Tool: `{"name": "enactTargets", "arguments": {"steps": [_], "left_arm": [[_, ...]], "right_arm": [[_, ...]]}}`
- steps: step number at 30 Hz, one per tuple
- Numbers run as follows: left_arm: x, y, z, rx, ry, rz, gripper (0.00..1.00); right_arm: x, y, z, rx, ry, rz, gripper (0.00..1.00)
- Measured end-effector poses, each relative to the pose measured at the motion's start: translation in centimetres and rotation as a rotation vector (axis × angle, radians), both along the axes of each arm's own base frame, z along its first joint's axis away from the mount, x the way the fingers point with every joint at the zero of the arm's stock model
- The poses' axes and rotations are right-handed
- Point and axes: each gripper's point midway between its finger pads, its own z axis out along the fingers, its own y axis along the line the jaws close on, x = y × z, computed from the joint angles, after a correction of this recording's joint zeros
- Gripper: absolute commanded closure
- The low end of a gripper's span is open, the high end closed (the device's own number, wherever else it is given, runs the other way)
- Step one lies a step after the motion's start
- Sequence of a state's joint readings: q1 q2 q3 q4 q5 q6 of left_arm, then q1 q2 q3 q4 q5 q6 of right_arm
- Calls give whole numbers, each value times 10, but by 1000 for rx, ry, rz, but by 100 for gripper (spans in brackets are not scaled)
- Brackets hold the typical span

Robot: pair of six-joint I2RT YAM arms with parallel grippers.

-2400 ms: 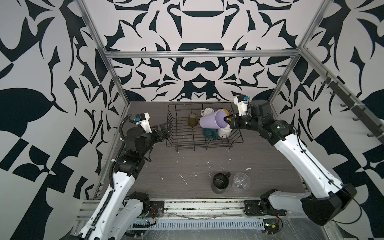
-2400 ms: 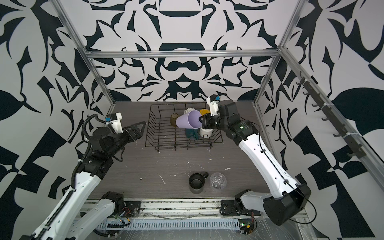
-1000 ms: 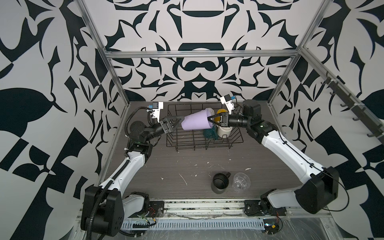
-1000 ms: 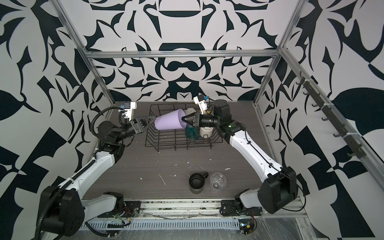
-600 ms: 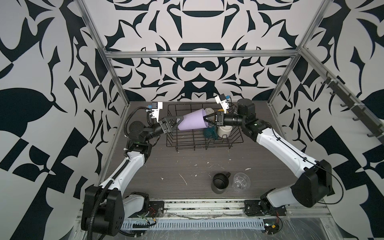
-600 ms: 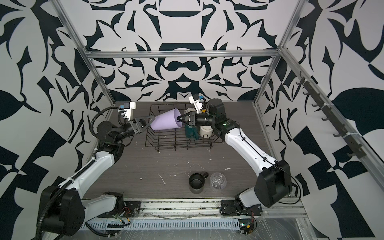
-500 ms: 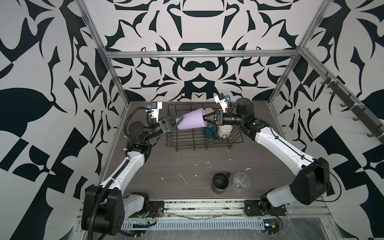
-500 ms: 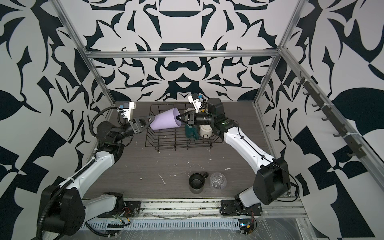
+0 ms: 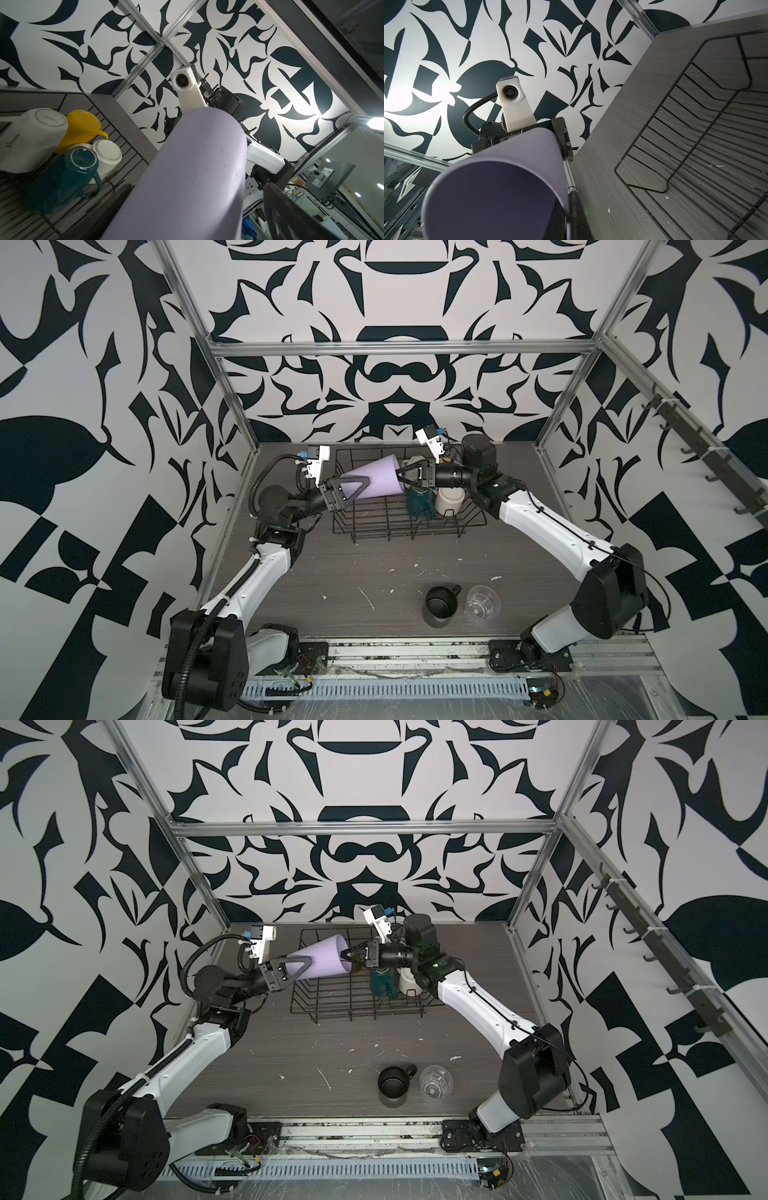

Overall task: Load the cups into the dish rack
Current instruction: 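Close the left gripper on the lilac cup and open the right gripper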

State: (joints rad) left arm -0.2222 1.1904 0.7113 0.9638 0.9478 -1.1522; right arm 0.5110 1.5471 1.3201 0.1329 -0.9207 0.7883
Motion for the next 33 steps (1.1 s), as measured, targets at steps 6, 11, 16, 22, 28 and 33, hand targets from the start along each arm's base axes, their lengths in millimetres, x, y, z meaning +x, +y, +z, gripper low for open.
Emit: {"name": "enactTargets", "arguments": {"steps": [6,11,16,22,28,33], "left_arm": [[-4,-4,-2,9,-1,-30,3],[-6,-6,-4,14,-3,-48,9],[-11,-9,-5,20,-9,-75,18],[-15,-10,-3,20,-25,-92,36],[-16,-10,-2,17,-24,-97,61],[-16,-9,-1,12,-19,-98,81]], "right_arm": [[1,5,0,4,7,29,100],[-2,6,0,8,14,57,100],[-5,7,1,13,22,80,100],[-9,7,4,18,16,111,100],[-9,7,4,19,18,127,100],[-9,7,5,10,19,127,96]]}}
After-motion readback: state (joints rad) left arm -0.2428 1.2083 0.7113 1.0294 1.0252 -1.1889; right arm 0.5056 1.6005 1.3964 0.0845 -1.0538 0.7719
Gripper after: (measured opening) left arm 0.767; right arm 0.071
